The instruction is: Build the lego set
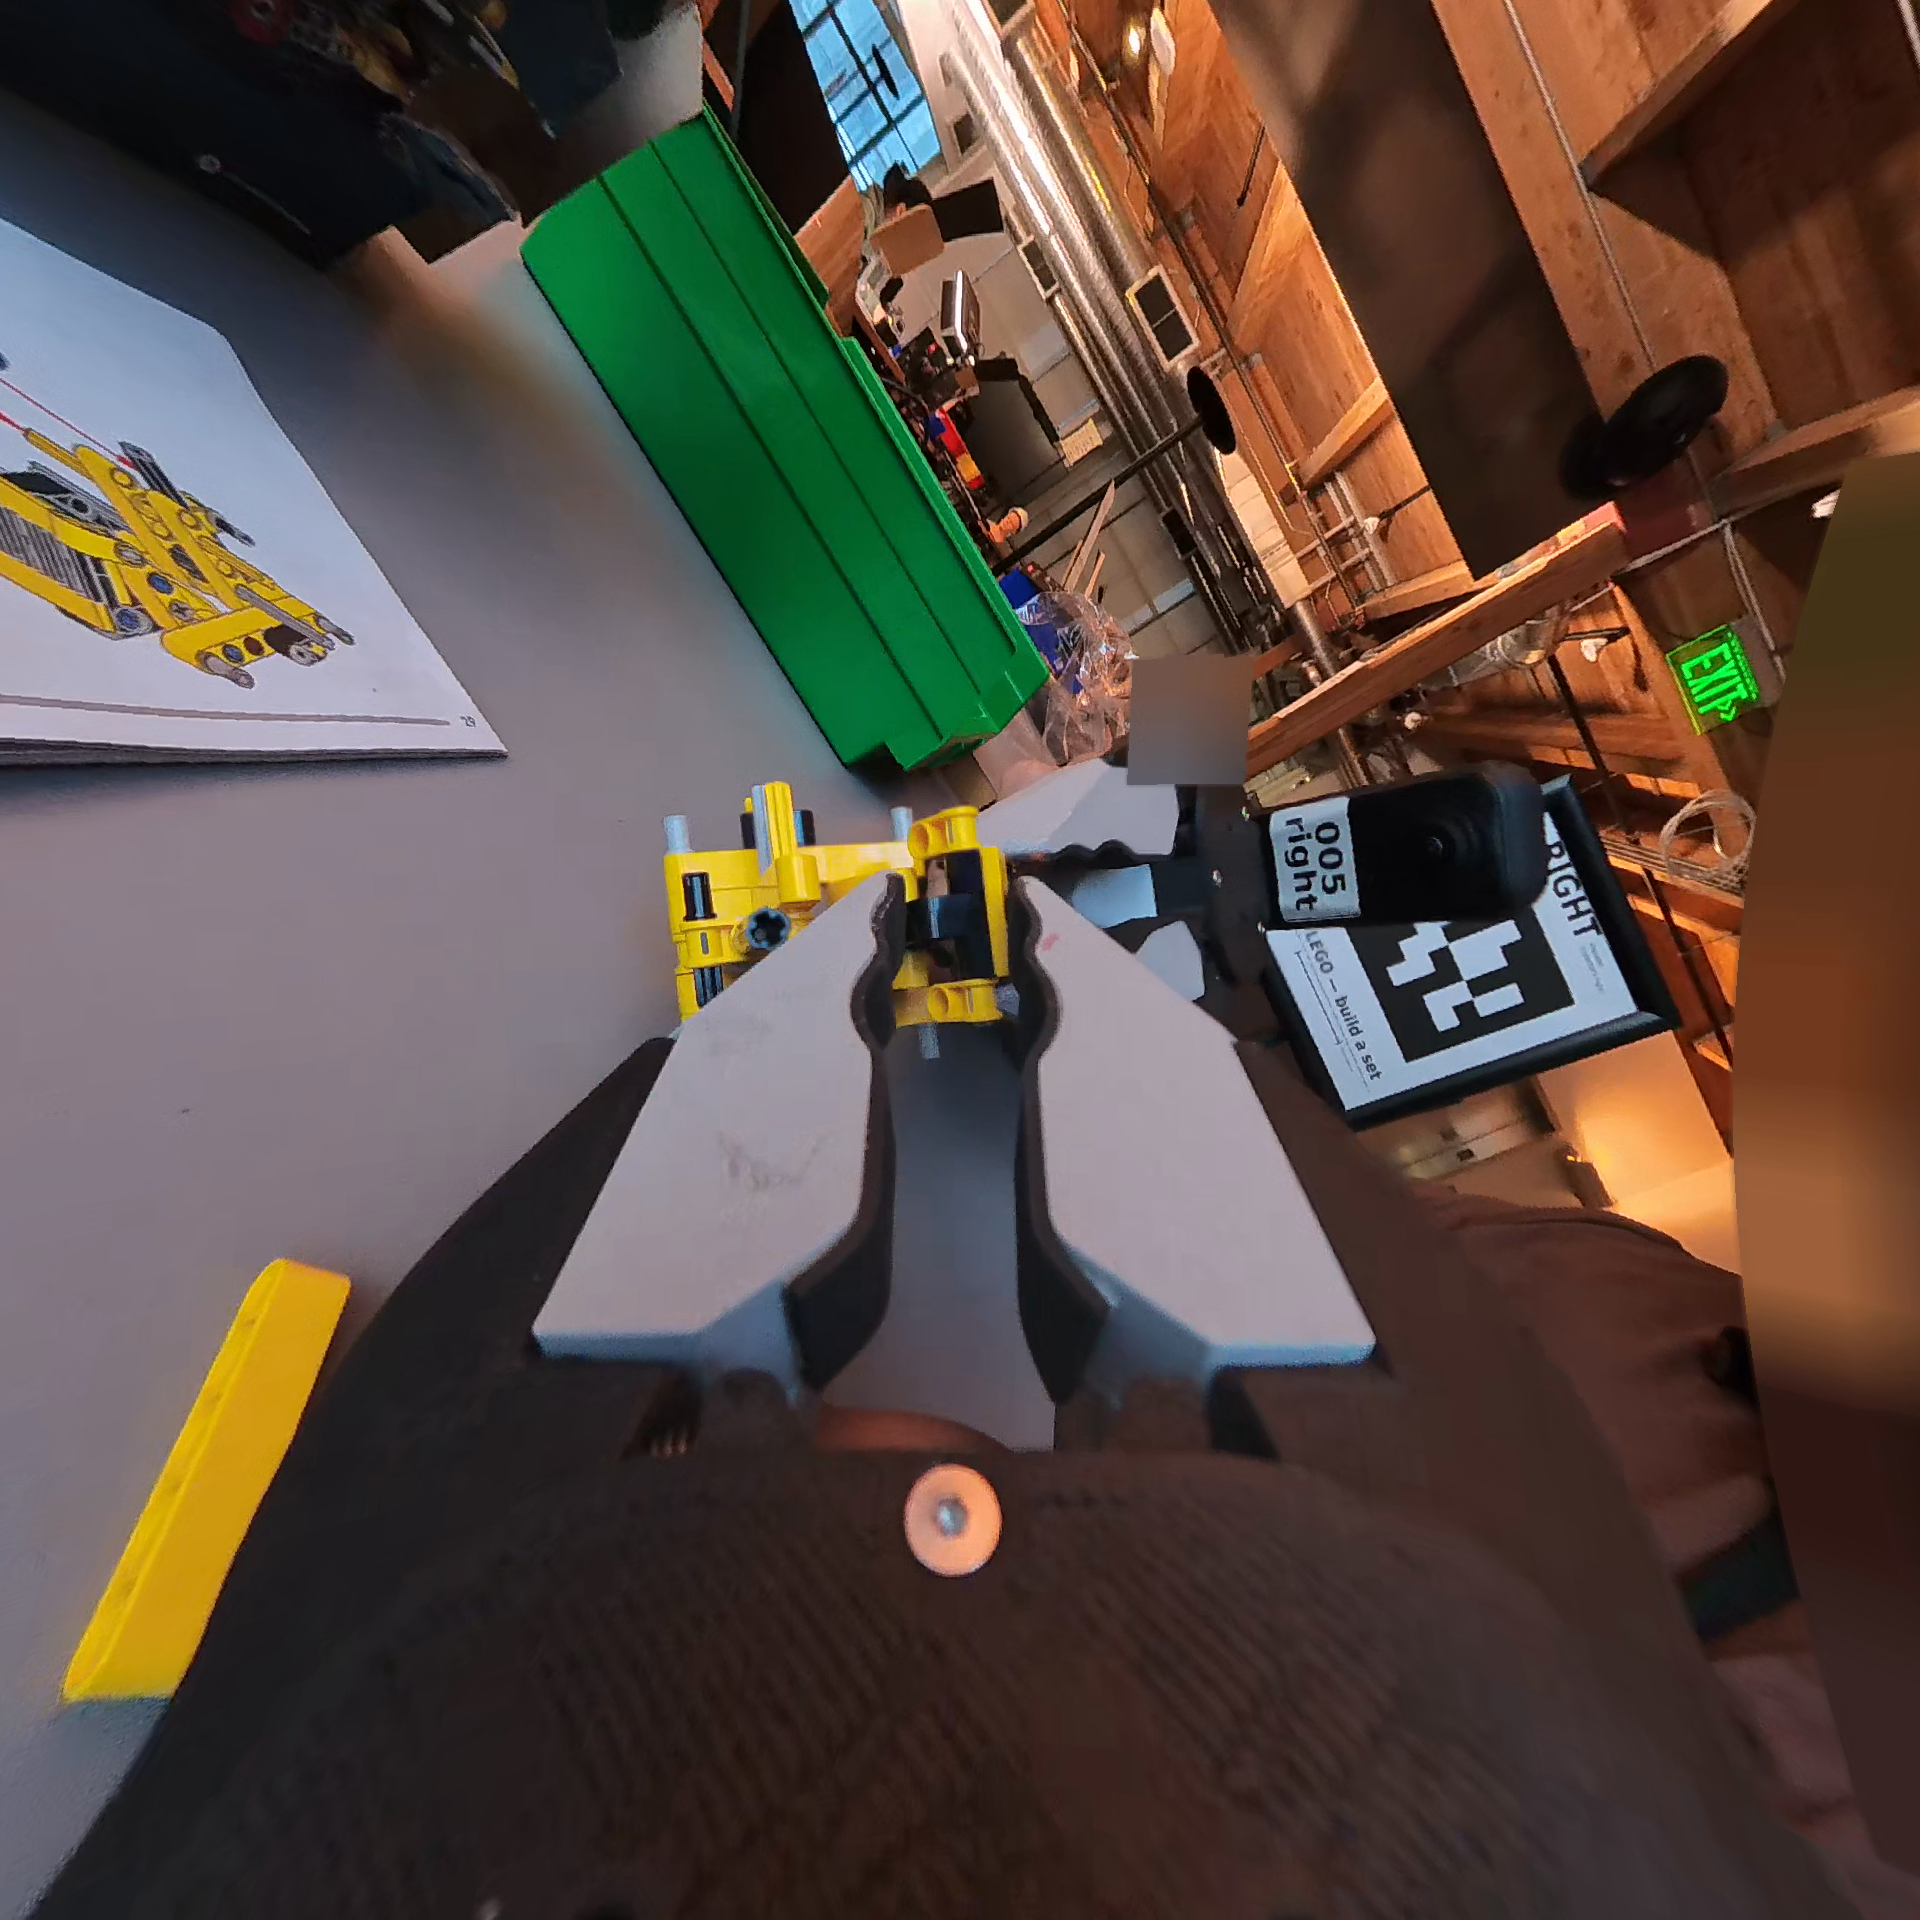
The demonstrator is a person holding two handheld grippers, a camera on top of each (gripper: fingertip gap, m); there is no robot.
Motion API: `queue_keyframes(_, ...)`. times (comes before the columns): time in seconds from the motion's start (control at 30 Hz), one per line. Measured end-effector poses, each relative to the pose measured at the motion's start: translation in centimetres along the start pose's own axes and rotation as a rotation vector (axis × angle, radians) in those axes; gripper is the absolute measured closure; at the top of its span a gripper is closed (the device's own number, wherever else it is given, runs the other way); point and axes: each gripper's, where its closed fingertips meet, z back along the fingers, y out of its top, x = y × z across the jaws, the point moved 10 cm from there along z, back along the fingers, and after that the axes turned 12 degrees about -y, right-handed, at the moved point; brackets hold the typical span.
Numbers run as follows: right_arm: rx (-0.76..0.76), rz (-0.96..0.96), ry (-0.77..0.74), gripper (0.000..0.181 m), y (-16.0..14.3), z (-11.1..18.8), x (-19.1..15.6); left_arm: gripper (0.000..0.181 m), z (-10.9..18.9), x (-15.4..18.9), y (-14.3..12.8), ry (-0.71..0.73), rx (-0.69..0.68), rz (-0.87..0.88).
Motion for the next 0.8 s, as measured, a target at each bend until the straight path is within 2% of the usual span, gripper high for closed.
queue_keyframes(0.23,0.024,-0.012,0.003,0.159,0.1,0.1,0.0,0.165,-0.3,0.2,-0.3,-0.028,0.029,0.008)
queue_keyframes(0.47,0.094,0.126,-0.054,0.159,0.5,0.6,-0.5,0.164,-0.3,0.6,-0.4,-0.117,0.009,-0.01)
queue_keyframes(0.67,0.12,0.225,-0.067,0.159,0.6,0.8,-1.2,0.164,0.0,1.0,-0.2,-0.056,-0.122,-0.158)
queue_keyframes(0.8,0.153,0.26,-0.066,0.159,0.7,1.0,-1.6,0.163,0.0,1.0,-0.3,-0.087,-0.165,-0.16)
